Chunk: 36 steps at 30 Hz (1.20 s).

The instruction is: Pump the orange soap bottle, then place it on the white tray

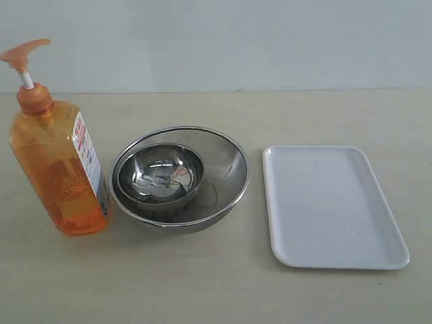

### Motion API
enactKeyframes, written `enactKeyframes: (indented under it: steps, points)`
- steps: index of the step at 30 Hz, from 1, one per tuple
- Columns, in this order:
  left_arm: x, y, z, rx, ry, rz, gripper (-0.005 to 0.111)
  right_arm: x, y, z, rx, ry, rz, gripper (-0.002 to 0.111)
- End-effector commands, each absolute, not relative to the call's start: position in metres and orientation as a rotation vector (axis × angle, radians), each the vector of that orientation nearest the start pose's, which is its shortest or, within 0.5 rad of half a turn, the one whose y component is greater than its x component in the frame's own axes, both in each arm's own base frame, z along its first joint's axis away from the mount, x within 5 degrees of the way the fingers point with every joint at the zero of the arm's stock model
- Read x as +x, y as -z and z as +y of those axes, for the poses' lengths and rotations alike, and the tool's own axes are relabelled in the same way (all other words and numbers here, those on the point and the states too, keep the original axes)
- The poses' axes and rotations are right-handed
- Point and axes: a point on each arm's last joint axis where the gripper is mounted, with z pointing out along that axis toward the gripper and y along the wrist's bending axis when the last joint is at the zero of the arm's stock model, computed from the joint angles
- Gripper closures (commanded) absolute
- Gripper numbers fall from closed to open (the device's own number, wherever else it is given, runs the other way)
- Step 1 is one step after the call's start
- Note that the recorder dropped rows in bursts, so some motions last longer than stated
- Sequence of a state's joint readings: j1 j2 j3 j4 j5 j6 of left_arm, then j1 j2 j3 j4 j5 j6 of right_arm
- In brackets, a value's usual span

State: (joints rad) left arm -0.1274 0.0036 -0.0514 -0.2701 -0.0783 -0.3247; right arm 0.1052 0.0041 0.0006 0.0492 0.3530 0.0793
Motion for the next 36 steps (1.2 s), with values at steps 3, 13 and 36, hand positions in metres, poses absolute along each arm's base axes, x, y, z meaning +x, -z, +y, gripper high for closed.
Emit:
enactKeyframes:
  steps: [3,13,36]
  points:
    - [0.036,-0.293,-0.003,-0.297,0.622,1.179,0.004,0.053,-0.182,0.007,-0.003,-0.161,1.827,0.108]
    - [0.036,-0.361,-0.005,-0.203,0.514,1.223,0.004,0.053,-0.182,0.007,-0.003,-0.161,1.827,0.108]
    - [0.042,-0.341,-0.008,-0.191,0.461,1.454,0.048,0.053,-0.182,0.007,-0.001,-0.165,1.836,0.108]
